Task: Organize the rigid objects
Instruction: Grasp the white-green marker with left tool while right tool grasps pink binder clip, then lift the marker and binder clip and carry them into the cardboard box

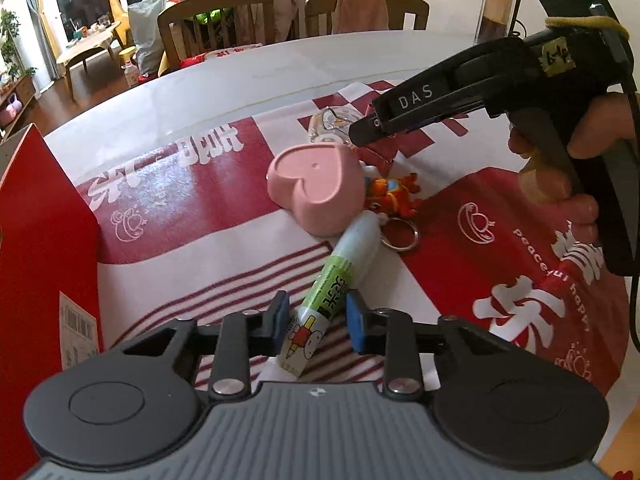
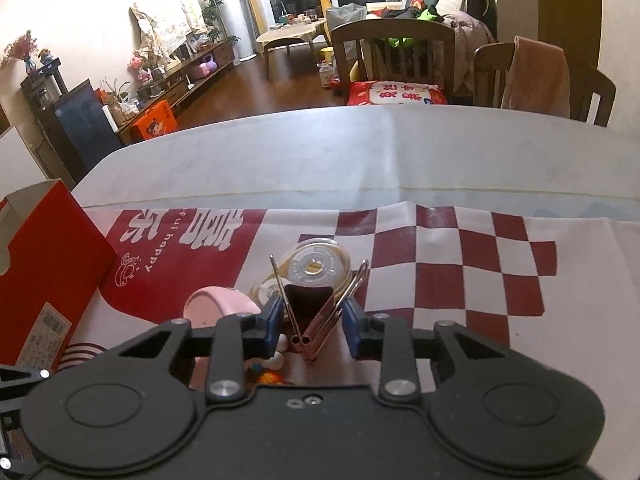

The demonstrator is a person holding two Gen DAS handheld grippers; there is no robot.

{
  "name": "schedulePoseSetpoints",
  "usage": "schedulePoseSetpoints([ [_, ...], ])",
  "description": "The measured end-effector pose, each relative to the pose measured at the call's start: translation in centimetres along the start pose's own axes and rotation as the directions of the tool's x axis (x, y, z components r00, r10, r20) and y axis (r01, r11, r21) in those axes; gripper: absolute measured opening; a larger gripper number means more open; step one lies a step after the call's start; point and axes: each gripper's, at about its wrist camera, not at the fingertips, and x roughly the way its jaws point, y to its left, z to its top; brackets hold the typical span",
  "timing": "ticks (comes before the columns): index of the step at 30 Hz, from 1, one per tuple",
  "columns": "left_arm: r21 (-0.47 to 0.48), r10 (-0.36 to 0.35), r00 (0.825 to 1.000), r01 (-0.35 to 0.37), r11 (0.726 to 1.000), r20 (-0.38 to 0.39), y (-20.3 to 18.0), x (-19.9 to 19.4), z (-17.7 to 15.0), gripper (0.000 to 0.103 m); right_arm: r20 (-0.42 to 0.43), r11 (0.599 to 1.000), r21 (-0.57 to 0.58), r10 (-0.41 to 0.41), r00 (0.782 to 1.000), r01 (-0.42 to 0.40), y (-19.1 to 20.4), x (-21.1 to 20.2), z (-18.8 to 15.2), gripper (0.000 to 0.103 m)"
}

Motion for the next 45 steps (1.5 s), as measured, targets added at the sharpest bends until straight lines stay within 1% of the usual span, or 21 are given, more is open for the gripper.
schedulePoseSetpoints([
  [3,-0.027,-0.012,1.0,0.012,1.0,-0.009,-0.2,-0.2,-0.1,0.023,0.012,1.0,0.0,-0.014,1.0,0.014,-0.1,-0.9,-0.1,0.029],
  [6,-0.065,-0.011,1.0,0.01,0.998,-0.012,-0.3,-0.5,-0.2,0.022,0.02,1.0,0.0,-0.02,1.0,0.02,-0.4,-2.1,-0.5,0.028],
  [8,-0.095,-0.022,1.0,0.021,0.995,-0.012,-0.1,-0.7,-0.3,0.02,0.02,1.0,-0.002,-0.021,1.0,0.022,-0.6,-3.0,-0.9,0.028],
  [10,-0.124,-0.036,0.999,0.034,0.992,-0.014,0.1,-1.1,-0.5,0.017,0.022,1.0,-0.005,-0.021,1.0,0.021,-0.6,-3.9,-1.4,0.028],
  [14,-0.167,-0.049,0.999,0.047,0.985,-0.012,0.2,-1.9,-0.8,0.017,0.021,1.0,-0.011,-0.022,1.0,0.022,-0.3,-5.9,-2.5,0.028],
  [18,-0.205,-0.054,0.999,0.053,0.977,0.001,0.3,-3.0,-1.0,0.017,0.018,1.0,-0.011,-0.006,1.0,0.006,0.4,-7.7,-3.5,0.028],
  [29,-0.271,-0.08,0.994,0.098,0.958,0.078,1.2,-7.2,-1.1,0.017,0.05,0.998,-0.058,0.027,0.998,-0.024,4.5,-12.7,-4.4,0.028],
  [36,-0.305,-0.1,0.985,0.138,0.942,0.138,2.8,-10.3,-1.1,0.017,0.056,0.995,-0.099,0.027,0.998,-0.022,7.7,-14.8,-4.4,0.028],
  [41,-0.306,-0.102,0.978,0.155,0.939,0.185,4.5,-13.0,-1.0,0.017,0.066,0.992,-0.124,0.027,0.997,-0.018,10.5,-15.7,-3.9,0.028],
  [45,-0.288,-0.088,0.97,0.153,0.945,0.228,6.1,-15.4,-1.1,0.017,0.08,0.991,-0.129,0.037,0.996,-0.026,12.9,-16.0,-3.5,0.028],
])
